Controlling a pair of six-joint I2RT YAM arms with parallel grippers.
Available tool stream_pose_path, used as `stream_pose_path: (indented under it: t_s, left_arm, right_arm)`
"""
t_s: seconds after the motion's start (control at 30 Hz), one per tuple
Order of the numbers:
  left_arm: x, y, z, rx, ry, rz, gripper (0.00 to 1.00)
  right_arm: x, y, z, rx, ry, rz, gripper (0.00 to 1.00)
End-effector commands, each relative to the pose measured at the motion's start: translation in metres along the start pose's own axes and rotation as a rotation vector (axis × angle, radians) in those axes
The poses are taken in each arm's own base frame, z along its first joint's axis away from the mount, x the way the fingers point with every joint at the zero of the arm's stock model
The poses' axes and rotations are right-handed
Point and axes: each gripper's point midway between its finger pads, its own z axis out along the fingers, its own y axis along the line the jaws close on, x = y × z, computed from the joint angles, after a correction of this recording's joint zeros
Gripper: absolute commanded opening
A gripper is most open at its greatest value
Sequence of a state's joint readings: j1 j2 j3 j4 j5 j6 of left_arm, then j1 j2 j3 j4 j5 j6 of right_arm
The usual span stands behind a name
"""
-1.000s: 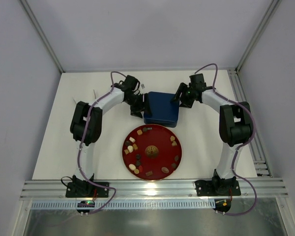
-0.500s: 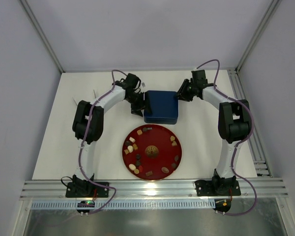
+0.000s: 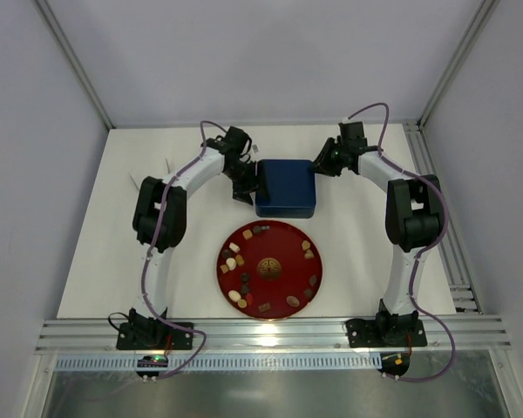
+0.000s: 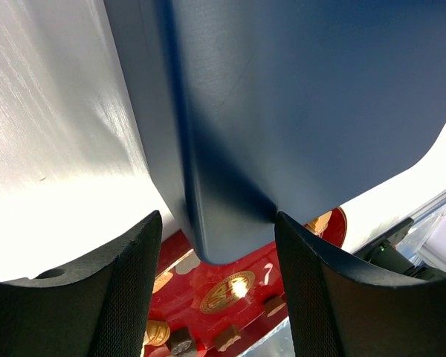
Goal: Pack the chocolate
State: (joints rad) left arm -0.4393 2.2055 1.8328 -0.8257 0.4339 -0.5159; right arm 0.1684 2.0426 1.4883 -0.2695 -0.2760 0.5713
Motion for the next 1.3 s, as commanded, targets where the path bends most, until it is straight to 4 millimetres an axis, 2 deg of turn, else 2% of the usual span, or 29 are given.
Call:
stream_pose_path:
  t_s: [0.0, 0.03, 0.1, 0.2, 0.4, 0.47, 0.5, 0.53, 0.57, 0.6, 0.63, 0.67, 0.73, 0.93, 1.27]
  left_arm:
    - [0.006, 0.025, 0.008, -0.112, 0.031, 0.008, 0.61]
    - [0.005, 0.027, 0.007, -0.119, 0.033, 0.022, 0.61]
    - [0.005, 0.029, 0.005, -0.133, 0.045, 0.028, 0.61]
    - [0.003, 0.029, 0.002, -0.136, 0.05, 0.04, 0.62]
    - [-0.008, 0.029, -0.01, -0.143, 0.026, 0.061, 0.63]
    - [-0.009, 0.03, -0.01, -0.143, 0.031, 0.06, 0.63]
    - [-0.009, 0.03, -0.011, -0.145, 0.031, 0.063, 0.63]
    - [-0.011, 0.03, -0.01, -0.147, 0.029, 0.07, 0.63]
    - [-0.011, 0.031, -0.01, -0.145, 0.031, 0.071, 0.64]
    - [-0.011, 0.031, -0.009, -0.143, 0.036, 0.069, 0.64]
    - [-0.011, 0.03, -0.008, -0.14, 0.036, 0.071, 0.64]
    - [-0.01, 0.031, -0.007, -0.14, 0.04, 0.07, 0.64]
    - [-0.007, 0.033, -0.005, -0.137, 0.045, 0.068, 0.64]
    - [-0.003, 0.033, -0.006, -0.131, 0.043, 0.076, 0.64]
    - [0.003, 0.037, -0.006, -0.127, 0.051, 0.071, 0.64]
  right_arm:
    - [0.089, -0.079, 0.014, 0.296, 0.238, 0.017, 0.26]
    - [0.095, -0.082, 0.012, 0.31, 0.246, 0.017, 0.27]
    - [0.099, -0.073, 0.009, 0.299, 0.236, 0.013, 0.27]
    - [0.111, -0.07, 0.007, 0.333, 0.248, -0.023, 0.26]
    - [0.119, -0.072, -0.012, 0.399, 0.241, -0.056, 0.22]
    - [0.128, -0.071, -0.017, 0.404, 0.249, -0.069, 0.23]
    - [0.132, -0.072, -0.02, 0.407, 0.256, -0.07, 0.25]
    - [0.137, -0.08, -0.023, 0.441, 0.251, -0.082, 0.28]
    - [0.137, -0.076, -0.027, 0.437, 0.239, -0.09, 0.32]
    - [0.138, -0.074, -0.027, 0.426, 0.23, -0.09, 0.41]
    - [0.142, -0.074, -0.03, 0.421, 0.231, -0.089, 0.45]
    - [0.14, -0.068, -0.035, 0.407, 0.216, -0.092, 0.5]
    - [0.136, -0.063, -0.039, 0.394, 0.199, -0.097, 0.52]
    - [0.117, -0.047, -0.048, 0.378, 0.17, -0.132, 0.55]
    - [0.1, -0.03, -0.06, 0.342, 0.13, -0.145, 0.56]
